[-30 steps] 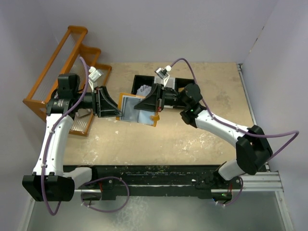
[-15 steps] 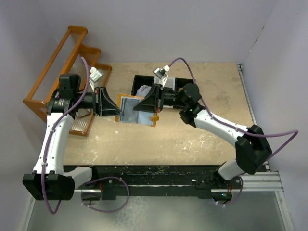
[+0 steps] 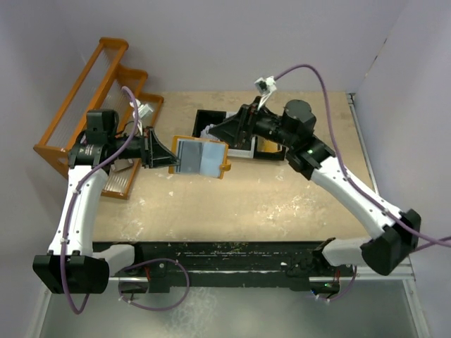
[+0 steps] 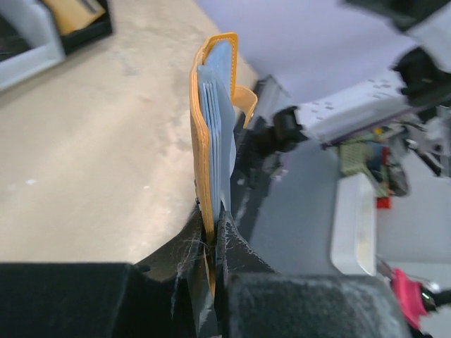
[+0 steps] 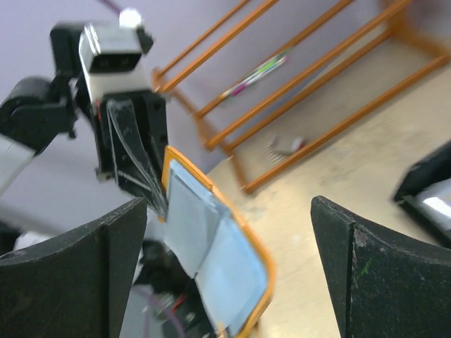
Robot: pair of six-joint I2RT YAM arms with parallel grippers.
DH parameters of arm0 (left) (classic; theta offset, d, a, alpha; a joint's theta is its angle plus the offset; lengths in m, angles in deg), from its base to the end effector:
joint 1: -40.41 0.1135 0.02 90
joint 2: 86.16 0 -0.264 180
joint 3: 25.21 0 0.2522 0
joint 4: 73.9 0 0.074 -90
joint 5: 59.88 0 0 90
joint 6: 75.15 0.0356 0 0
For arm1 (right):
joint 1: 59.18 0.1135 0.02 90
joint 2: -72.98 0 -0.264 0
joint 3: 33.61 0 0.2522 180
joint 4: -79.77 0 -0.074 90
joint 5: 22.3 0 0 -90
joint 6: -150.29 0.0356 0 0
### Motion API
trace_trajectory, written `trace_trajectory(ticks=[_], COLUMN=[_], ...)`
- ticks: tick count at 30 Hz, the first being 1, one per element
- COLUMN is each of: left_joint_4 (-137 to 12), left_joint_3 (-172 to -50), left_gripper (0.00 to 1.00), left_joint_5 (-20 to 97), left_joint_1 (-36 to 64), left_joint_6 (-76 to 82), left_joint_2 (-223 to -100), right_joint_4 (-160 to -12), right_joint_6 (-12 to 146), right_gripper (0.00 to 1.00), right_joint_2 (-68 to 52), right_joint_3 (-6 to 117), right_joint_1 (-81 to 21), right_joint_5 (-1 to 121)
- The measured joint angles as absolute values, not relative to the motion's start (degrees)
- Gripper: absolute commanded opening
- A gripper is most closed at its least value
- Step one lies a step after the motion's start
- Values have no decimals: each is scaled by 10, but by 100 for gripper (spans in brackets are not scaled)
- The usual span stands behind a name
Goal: Take the credit cards out of the card holder
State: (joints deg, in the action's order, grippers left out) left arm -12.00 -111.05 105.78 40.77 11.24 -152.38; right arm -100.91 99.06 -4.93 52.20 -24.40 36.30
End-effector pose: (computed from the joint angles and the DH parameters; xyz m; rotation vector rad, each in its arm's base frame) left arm 0.2126 -0.0332 0.3841 0.5907 1.9357 -1.5098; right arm 0.2504 0.1965 0.4219 -0.4470 1.5492 1.4115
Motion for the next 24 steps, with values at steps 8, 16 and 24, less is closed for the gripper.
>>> trace_trajectory(ticks=[8,16,24], left_joint_4=[-114,-116,-116], left_joint_3=[-1110,-1110,-1110], left_gripper=[0,0,0], left_joint_5=[819,666,639], left_joint_1=[407,389,381], left_joint_6=[149,170,177], left_joint_2=[-1514,-1492,-1484], right_joint_4=[-874,-789,-760], right_joint_6=[864,846,851], right_gripper=[96,91,89], right_joint_2=[-19,-177,-251], right_joint_3=[609,689,728], right_joint_1=[-117,4,25], right_joint_5=[639,843,883])
